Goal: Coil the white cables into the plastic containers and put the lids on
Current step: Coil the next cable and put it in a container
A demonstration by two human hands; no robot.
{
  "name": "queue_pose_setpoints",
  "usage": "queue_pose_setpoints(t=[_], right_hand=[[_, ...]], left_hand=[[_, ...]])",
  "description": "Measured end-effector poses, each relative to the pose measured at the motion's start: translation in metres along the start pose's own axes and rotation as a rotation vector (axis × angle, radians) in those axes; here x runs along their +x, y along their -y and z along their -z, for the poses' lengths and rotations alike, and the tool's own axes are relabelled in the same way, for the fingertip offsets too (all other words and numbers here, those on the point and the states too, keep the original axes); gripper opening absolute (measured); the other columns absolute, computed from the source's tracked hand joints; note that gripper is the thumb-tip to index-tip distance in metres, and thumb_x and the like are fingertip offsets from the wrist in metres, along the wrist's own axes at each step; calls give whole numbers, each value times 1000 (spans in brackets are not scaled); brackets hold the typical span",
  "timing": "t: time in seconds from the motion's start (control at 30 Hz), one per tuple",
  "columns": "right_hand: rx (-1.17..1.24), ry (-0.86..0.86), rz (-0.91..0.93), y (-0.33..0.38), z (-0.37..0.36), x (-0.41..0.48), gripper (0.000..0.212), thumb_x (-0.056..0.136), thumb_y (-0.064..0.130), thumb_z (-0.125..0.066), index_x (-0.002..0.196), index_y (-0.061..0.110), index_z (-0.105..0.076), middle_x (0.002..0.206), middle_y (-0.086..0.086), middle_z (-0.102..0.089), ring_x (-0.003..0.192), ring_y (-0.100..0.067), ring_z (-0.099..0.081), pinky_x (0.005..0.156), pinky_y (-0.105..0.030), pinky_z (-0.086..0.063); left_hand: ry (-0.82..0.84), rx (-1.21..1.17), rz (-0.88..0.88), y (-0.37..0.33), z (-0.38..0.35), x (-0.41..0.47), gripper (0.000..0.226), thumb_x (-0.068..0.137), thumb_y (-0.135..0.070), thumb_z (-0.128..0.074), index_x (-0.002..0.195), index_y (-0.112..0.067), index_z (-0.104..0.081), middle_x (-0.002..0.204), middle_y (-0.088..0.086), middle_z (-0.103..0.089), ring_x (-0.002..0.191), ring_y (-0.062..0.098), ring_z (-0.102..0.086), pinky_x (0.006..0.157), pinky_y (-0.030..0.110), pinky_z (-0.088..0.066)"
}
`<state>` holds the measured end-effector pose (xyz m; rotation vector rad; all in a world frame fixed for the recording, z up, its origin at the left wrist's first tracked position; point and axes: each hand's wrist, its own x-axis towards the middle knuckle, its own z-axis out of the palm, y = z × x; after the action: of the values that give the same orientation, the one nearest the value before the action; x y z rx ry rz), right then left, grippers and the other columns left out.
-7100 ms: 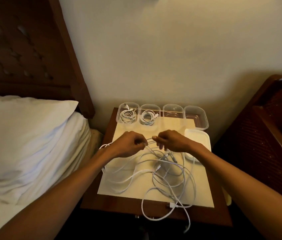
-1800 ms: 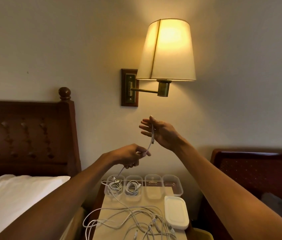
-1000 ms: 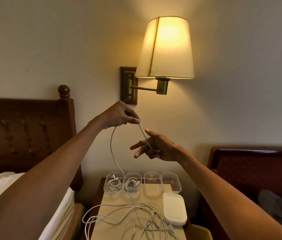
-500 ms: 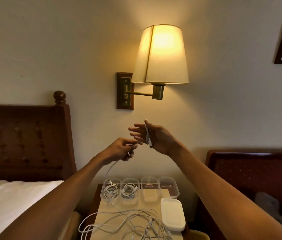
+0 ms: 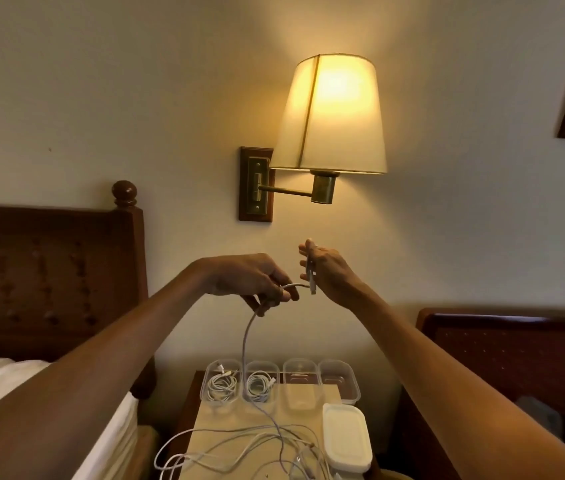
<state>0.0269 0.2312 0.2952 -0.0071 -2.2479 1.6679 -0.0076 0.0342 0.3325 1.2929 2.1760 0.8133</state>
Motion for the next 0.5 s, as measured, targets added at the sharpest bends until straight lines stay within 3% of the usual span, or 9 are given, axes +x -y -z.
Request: queue_pose_setpoints(t=[0.2,0.3,0.37,0.5], right_hand=[[-165,247,-59,-3,-20,-11,60,103,43,-31,119,-9,-54,118,-36,-55,98,-36,-68,100,-57,-46],[-164,301,-92,2,-14,-17,57,104,42,-27,125,-5,-52,122,-23,-62,81,-27,-70,84,-39,-55],[-178,311,-99,7,-10,-20,60,105,42,-23,120,-5,-56,109,-18,-69,64,-17,-61,65,-27,-46],[-122,314,-141,16,-7,-21,74,104,49,-15,109,-4,-66,83,-13,-69,53,-14,-39,50,-23,-30]], left_hand=[[-220,155,-89,-6,16,2,21,98,-21,-60,101,-8,-76,74,7,-58,66,16,-51,58,26,-46],[-338,192,-130,-1,20,6,18,92,-26,-68,98,-12,-77,79,9,-66,65,15,-55,57,24,-46],[-441,245,-156,1,22,9,19,86,-30,-75,95,-13,-77,80,2,-70,65,12,-61,56,22,-50],[-578,300,-248,3,19,17,17,85,-29,-75,93,-14,-75,81,-5,-67,73,14,-64,60,21,-52]])
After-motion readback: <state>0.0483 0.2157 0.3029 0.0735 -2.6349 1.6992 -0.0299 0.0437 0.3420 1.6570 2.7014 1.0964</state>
